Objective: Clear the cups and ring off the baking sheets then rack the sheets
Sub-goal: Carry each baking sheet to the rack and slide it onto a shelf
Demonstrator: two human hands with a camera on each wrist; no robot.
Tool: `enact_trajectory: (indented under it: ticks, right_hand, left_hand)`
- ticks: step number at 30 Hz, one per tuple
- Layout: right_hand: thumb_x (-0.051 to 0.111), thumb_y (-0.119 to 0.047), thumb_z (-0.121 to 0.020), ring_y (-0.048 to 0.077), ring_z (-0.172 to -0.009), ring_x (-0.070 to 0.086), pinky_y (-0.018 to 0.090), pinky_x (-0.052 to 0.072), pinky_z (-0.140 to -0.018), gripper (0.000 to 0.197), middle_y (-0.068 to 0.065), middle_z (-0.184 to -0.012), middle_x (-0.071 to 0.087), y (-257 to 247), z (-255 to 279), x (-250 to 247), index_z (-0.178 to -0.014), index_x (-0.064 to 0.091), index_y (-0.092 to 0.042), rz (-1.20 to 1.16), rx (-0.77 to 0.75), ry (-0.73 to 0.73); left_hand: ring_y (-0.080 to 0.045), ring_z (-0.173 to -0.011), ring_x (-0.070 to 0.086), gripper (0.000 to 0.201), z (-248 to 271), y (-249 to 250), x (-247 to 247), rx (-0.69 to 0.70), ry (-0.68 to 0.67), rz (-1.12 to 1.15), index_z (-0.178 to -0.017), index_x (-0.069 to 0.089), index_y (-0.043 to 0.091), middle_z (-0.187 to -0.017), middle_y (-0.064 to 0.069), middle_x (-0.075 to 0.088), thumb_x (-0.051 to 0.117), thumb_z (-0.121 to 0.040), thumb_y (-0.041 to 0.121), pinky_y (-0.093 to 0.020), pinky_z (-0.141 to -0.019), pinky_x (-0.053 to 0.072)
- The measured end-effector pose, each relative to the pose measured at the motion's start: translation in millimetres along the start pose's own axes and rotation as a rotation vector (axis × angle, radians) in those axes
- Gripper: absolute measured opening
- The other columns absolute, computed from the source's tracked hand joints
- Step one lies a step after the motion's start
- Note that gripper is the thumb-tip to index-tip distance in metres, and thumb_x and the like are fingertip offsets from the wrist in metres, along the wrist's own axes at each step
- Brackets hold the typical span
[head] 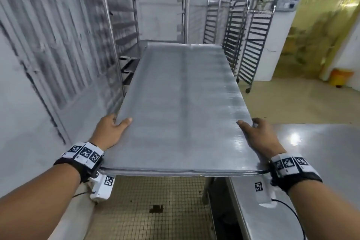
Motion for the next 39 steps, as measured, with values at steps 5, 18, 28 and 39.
enact_trajectory:
  ticks: [5, 18, 28, 39]
  right_hand:
    - [0.069, -0.058, -0.083, 0.025, -0.069, 0.065, 0.039, 0.051, -0.069, 0.046, 0.002, -0.071, 0.068, -14, -13, 60, -0.083, 0.066, -0.012, 0.014, -0.023, -0.107]
    - [0.069, -0.059, -0.082, 0.026, -0.064, 0.069, 0.042, 0.057, -0.068, 0.053, 0.007, -0.066, 0.071, 2, -34, 171, -0.076, 0.066, -0.006, 0.041, 0.064, -0.266]
    - [0.068, -0.055, -0.086, 0.021, -0.054, 0.055, 0.033, 0.044, -0.059, 0.049, 0.002, -0.056, 0.059, -21, -67, 222, -0.064, 0.056, -0.012, 0.089, 0.085, -0.26]
    - [0.068, -0.056, -0.086, 0.015, -0.06, 0.059, 0.026, 0.041, -0.054, 0.049, -0.004, -0.061, 0.063, -39, -117, 273, -0.07, 0.062, -0.01, 0.144, 0.094, -0.227]
  left_hand:
    - [-0.027, -0.06, 0.061, 0.062, 5, -45, -30, -0.119, 0.043, -0.025, -0.068, 0.058, 0.01, -0.063, -0.004, 0.064, 0.07, -0.069, 0.07, -0.036, -0.059, 0.048]
    - [-0.029, -0.069, 0.071, 0.056, -14, -152, -40, -0.312, -0.051, -0.129, -0.081, 0.066, 0.006, -0.075, -0.01, 0.073, 0.073, -0.079, 0.062, -0.047, -0.068, 0.06]
    - [-0.024, -0.073, 0.073, 0.042, -82, -196, -41, -0.326, -0.089, -0.121, -0.085, 0.069, 0.012, -0.078, -0.004, 0.075, 0.074, -0.083, 0.053, -0.047, -0.075, 0.06]
    - [-0.04, -0.069, 0.065, 0.071, -173, -230, -32, -0.273, -0.108, -0.18, -0.077, 0.057, -0.006, -0.074, -0.027, 0.065, 0.071, -0.077, 0.063, -0.043, -0.06, 0.05]
Point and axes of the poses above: each hand's wrist, its own z-axis away from the middle knuckle, its own x-axis out of the palm, y = z × x, the point moved 6 cm from there along -z, towards the middle knuckle
